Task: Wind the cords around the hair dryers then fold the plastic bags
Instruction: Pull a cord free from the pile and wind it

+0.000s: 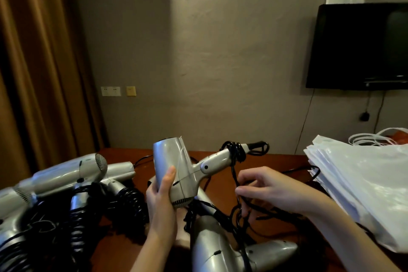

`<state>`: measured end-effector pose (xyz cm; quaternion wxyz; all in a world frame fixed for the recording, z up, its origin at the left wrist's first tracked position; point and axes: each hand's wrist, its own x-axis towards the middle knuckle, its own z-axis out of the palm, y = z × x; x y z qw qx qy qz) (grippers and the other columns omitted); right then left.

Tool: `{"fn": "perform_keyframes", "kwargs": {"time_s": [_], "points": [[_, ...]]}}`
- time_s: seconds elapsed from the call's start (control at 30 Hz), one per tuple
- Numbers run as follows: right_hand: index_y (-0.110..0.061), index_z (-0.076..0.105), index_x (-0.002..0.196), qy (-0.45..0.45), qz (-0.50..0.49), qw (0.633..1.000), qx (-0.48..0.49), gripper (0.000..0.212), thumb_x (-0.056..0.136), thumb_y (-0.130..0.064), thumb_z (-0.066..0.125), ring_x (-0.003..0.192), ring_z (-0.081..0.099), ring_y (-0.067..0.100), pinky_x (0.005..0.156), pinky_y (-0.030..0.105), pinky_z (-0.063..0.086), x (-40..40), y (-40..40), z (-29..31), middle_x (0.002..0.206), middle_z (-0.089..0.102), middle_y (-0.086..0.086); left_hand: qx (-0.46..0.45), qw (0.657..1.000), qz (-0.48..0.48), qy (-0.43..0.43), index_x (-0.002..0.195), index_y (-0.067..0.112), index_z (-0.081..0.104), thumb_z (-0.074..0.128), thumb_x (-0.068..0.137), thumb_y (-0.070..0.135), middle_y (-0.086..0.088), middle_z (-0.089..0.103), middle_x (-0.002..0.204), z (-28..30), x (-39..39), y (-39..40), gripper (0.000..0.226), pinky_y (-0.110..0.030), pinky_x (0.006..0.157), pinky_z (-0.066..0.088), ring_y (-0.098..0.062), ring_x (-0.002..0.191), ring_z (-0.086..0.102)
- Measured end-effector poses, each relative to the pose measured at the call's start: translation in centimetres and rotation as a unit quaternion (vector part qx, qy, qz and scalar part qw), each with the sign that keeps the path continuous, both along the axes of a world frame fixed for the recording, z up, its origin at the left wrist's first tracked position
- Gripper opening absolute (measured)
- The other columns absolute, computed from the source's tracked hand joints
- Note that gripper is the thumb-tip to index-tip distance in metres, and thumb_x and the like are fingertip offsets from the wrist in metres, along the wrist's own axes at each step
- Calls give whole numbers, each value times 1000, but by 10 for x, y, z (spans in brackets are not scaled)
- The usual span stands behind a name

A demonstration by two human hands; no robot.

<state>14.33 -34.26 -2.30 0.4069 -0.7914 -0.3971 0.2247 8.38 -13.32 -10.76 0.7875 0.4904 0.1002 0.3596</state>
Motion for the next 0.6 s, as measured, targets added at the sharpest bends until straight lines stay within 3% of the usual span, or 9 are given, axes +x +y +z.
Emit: {"fn": "perform_keyframes", "kwargs": {"time_s": [0.1,0.17,0.23,0.3,0.33,0.4,0.47,0.53,0.6], "points": [[-12,61,96,3,-28,1000,9,20,95,-31,54,51,64,12,53,22,49,3,5,-8,69,69,8,-43,997,-63,-16,117,0,66,79,55,61,-31,63,100,-1,3,1,88,-45,73,48,-39,82,61],[-13,67,97,-26,-52,998,-11,28,94,-39,55,50,60,9,54,22,46,6,6,-13,61,65,1,-49,993,-105,-26,106,3,72,76,59,61,-26,64,91,-1,2,2,74,-42,73,48,-36,77,61],[-14,70,97,-32,-45,998,-32,33,94,-42,54,52,55,9,54,21,43,8,3,-15,58,58,-4,-47,988,-143,-39,87,8,78,66,72,54,-20,66,77,0,1,2,49,-34,60,50,-29,63,62],[-13,71,97,-33,-59,997,-40,35,93,-44,55,52,50,7,52,19,39,14,-2,-13,57,53,-7,-45,980,-188,-37,92,6,76,66,72,52,-17,68,78,0,2,1,51,-33,59,51,-26,62,64],[-15,72,95,-45,-72,996,-37,33,92,-44,56,50,47,6,50,18,37,17,-6,-11,56,51,-8,-48,978,-201,-31,100,3,73,73,65,56,-19,68,81,0,3,1,64,-34,62,50,-27,65,64],[-19,75,85,-99,-107,989,-31,24,91,-38,61,46,43,5,47,16,32,23,-16,-7,51,49,-4,-50,972,-228,-29,109,0,70,84,47,61,-21,66,86,1,3,1,88,-37,66,48,-30,68,63],[-19,72,68,-153,-165,974,11,23,90,-19,64,48,49,10,48,17,31,28,-26,-3,52,58,7,-48,967,-250,-22,106,-2,71,85,42,61,-25,65,85,2,3,0,91,-37,65,49,-34,66,62],[-18,58,51,-189,-195,962,39,39,87,-4,59,43,51,4,46,14,31,32,-35,0,44,56,1,-23,963,-269,-6,109,-7,68,83,43,63,-34,62,87,3,2,-2,98,-43,67,47,-41,70,59],[-25,54,41,-225,-186,956,-28,45,80,-3,62,41,46,-1,49,17,32,40,-37,1,41,50,-8,4,963,-270,9,112,-8,66,82,44,66,-41,61,92,1,1,-1,102,-48,72,44,-52,79,56]]}}
